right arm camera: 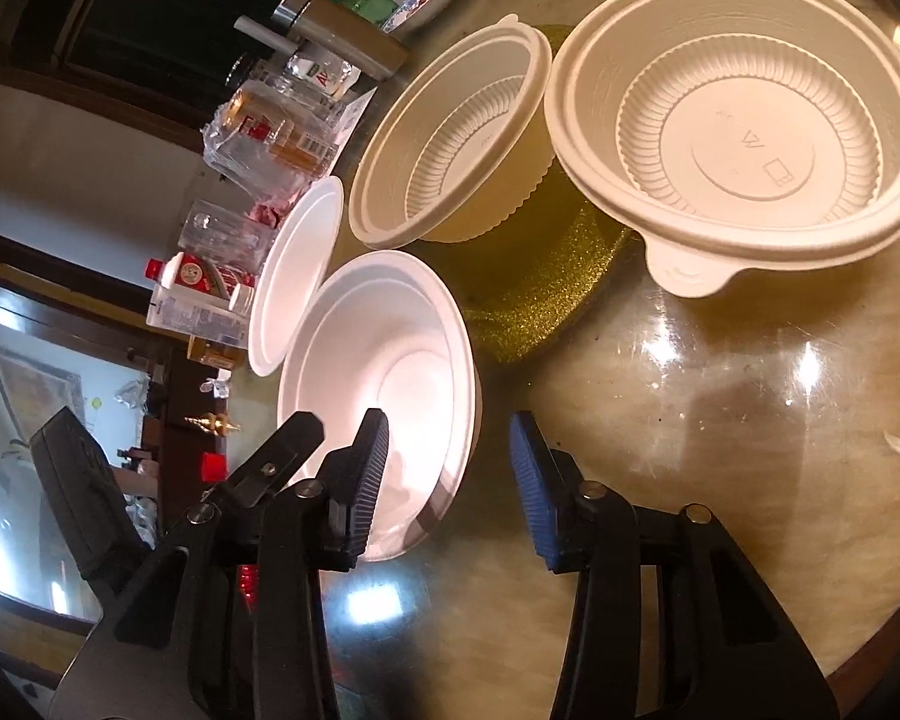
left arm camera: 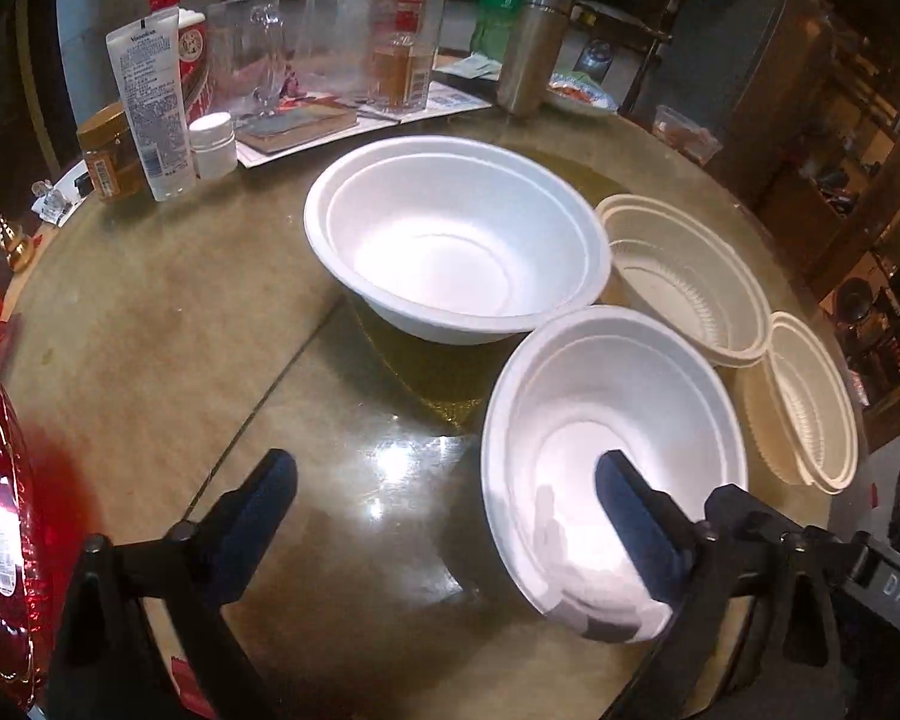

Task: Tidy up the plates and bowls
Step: 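Grasp the rim of the white foam bowl with the right gripper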

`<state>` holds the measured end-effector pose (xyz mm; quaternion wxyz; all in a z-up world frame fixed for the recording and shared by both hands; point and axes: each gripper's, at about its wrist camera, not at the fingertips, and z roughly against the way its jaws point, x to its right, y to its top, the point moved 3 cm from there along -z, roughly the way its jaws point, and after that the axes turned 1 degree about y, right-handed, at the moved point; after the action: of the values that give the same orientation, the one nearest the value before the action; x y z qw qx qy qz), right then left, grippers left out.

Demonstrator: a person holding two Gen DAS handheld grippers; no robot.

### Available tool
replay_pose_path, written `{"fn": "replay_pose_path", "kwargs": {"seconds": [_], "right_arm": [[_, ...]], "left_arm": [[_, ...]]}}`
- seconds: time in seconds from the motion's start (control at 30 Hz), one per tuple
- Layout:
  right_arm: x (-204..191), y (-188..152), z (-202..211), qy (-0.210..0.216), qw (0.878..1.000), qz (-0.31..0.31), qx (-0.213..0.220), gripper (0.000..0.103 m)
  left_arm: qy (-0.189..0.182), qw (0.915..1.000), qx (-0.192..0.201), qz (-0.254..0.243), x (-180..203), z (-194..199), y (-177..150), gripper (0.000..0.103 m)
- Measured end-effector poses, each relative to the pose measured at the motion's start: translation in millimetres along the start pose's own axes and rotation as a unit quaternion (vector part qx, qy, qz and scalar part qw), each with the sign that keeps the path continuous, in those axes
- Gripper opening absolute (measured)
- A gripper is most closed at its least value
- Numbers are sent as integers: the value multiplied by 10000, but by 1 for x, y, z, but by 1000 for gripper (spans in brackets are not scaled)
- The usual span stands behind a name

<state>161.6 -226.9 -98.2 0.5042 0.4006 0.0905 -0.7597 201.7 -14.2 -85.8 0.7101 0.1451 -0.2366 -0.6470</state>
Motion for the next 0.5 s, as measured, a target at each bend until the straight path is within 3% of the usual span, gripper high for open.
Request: {"fn": "replay_pose_path", "kwargs": {"seconds": [0.17, 0.3, 0.37, 0.5], "right_arm": [[-2, 0, -5, -183, 9998, 42, -23, 26], [-6, 0, -8, -240, 9996, 135, -59, 18], [-9, -2, -8, -232, 9996, 177, -63, 11], [-15, -5, -3, -255, 9992, 301, 29, 10]], "left_arm": [[168, 9997, -150, -118, 4, -11, 0, 45], [98, 9996, -175, -218, 9, -13, -3, 28], [35, 9994, -189, -274, 12, -11, -5, 14], [51, 9993, -150, -340, 13, -7, -7, 13]]}}
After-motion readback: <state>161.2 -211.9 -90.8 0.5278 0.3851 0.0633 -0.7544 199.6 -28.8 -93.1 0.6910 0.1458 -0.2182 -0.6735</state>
